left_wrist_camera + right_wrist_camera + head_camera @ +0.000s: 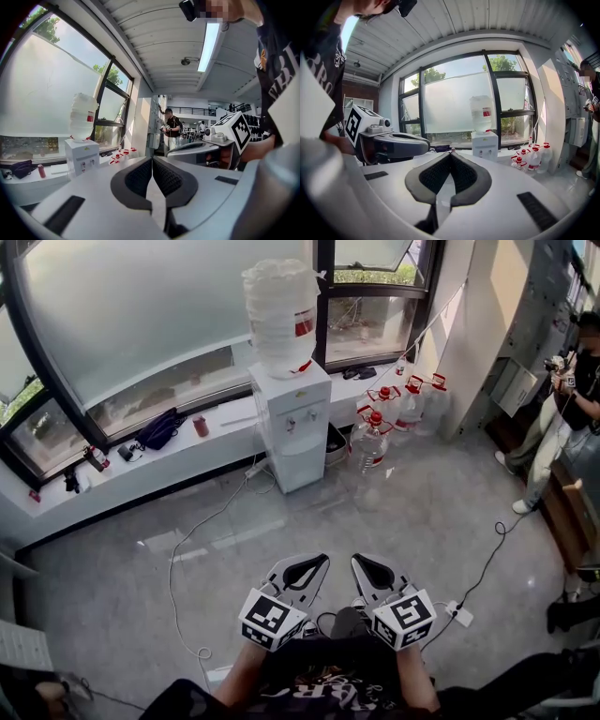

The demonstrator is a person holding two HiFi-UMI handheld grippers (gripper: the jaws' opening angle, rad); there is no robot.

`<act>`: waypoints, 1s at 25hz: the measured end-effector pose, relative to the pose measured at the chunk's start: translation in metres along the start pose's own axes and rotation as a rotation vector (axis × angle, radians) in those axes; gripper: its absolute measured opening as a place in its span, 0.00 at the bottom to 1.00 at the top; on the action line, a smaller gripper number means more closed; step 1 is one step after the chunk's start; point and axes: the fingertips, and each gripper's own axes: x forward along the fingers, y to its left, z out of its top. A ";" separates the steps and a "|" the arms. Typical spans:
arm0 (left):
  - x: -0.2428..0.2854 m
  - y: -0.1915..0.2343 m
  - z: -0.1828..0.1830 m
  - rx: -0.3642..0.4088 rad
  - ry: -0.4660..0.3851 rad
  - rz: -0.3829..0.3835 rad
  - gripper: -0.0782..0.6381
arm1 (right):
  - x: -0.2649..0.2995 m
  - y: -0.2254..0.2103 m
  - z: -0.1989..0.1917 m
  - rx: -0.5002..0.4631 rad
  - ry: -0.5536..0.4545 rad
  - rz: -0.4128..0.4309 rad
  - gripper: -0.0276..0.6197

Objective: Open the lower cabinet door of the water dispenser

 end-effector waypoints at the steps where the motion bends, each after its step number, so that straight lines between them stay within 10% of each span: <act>1: 0.002 0.000 -0.001 -0.003 -0.001 -0.004 0.14 | 0.000 -0.002 -0.002 0.000 0.007 -0.003 0.06; 16: 0.046 0.054 -0.020 -0.053 0.060 0.060 0.14 | 0.063 -0.050 -0.013 0.048 0.057 0.063 0.06; 25: 0.134 0.138 -0.005 -0.068 0.115 0.129 0.14 | 0.146 -0.151 -0.001 0.086 0.096 0.107 0.06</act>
